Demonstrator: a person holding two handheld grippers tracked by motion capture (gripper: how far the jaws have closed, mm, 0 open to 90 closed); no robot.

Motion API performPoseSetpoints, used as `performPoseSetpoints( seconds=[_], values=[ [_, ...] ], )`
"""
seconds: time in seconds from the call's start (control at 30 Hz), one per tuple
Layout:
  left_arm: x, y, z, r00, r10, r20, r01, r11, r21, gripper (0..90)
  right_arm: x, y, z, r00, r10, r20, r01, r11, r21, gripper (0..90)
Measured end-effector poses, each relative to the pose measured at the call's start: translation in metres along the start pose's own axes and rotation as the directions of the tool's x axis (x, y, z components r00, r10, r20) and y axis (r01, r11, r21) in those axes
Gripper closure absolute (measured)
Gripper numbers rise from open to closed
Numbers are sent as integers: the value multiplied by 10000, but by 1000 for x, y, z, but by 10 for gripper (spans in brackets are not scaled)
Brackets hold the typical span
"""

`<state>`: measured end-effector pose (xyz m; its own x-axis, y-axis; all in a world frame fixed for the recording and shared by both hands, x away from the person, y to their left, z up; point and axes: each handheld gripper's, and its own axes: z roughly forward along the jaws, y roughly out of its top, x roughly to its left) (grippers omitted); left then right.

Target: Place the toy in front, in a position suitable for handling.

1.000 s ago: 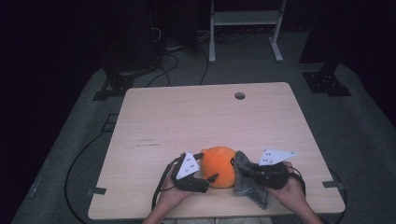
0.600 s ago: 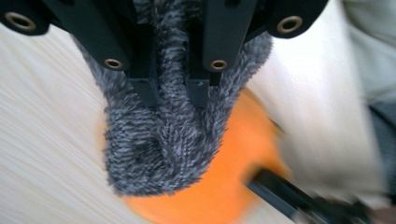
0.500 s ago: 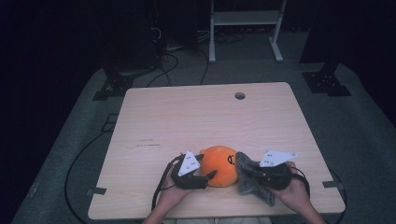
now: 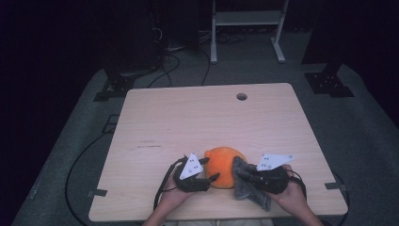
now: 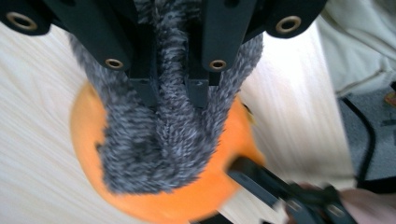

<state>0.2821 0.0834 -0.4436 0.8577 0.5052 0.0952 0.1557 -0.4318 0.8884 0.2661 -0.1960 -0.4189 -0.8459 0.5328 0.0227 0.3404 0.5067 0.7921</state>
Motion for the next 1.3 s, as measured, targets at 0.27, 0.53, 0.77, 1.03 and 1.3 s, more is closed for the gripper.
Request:
performPoseSetpoints(
  seconds=[0.27, 0.53, 0.77, 1.03, 1.3],
  values=[
    [9, -4, -4, 9955, -813, 482, 821, 9965, -146, 334, 16, 11, 13, 9958, -914, 70, 913, 9958, 78, 787],
    [7, -1, -2, 9946, -865, 567, 881, 9958, -255, 366, 9, 6, -5, 9991, -375, 221, 382, 9987, -332, 788],
    [17, -4, -7, 9767, -1300, 1709, 1387, 9895, -403, 367, 9, 11, 9, 9977, -653, 192, 655, 9978, -81, 788],
    [14, -4, -2, 9866, -1368, 893, 1395, 9899, -246, 447, 24, 15, 10, 9953, -951, -197, 948, 9953, -177, 786],
    [16, -6, -1, 9870, -1420, 752, 1441, 9893, -233, 437, 11, 2, 4, 9965, -818, 183, 808, 9956, 477, 786]
  ],
)
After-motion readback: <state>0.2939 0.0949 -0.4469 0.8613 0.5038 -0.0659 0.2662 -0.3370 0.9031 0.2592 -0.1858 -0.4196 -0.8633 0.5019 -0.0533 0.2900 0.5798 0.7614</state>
